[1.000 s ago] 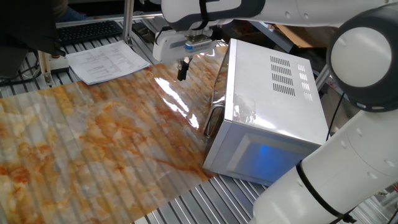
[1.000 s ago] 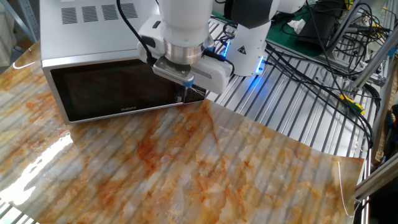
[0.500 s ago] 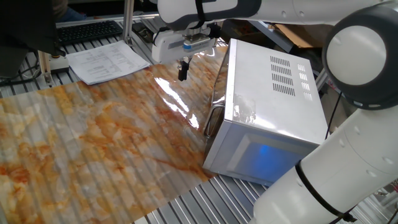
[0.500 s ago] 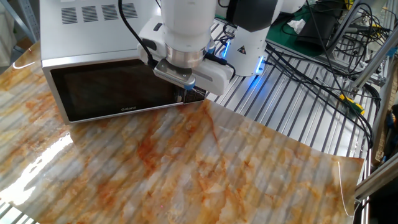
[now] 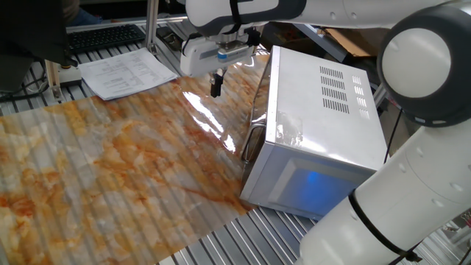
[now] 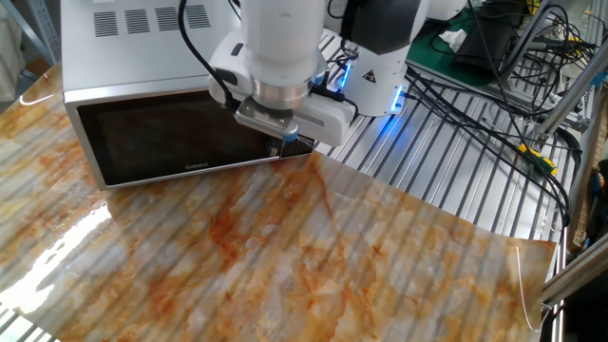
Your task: Open the microwave door
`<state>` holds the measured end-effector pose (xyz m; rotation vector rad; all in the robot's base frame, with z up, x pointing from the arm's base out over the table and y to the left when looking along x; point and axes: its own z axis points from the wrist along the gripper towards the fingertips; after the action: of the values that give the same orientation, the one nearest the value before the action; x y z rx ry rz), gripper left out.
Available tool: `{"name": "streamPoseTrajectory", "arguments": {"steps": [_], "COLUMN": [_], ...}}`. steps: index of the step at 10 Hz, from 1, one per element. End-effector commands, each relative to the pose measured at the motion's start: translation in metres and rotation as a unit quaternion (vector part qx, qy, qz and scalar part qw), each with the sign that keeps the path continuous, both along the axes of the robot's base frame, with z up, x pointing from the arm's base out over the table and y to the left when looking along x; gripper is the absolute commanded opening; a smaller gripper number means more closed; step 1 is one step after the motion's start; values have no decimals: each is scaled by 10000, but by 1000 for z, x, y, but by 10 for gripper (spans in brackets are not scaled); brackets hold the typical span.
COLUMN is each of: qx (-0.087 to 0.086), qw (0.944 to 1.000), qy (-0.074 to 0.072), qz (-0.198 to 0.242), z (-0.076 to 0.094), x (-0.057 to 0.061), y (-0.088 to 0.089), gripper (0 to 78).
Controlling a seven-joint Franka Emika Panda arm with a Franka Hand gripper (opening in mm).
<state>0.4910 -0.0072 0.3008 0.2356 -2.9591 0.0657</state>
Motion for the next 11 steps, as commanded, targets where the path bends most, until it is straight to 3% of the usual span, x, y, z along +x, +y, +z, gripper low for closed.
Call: {"name": "streamPoseTrajectory", "arguments": {"steps": [1, 6, 11], "qx": [-121, -111, -101], "qw": [9997, 9993, 9991], "qy": [144, 174, 165], "qz": [151, 311, 373], "z": [-11, -34, -52], "x": [-11, -17, -40], "y": [0, -16, -28], "gripper": [0, 0, 0]}}
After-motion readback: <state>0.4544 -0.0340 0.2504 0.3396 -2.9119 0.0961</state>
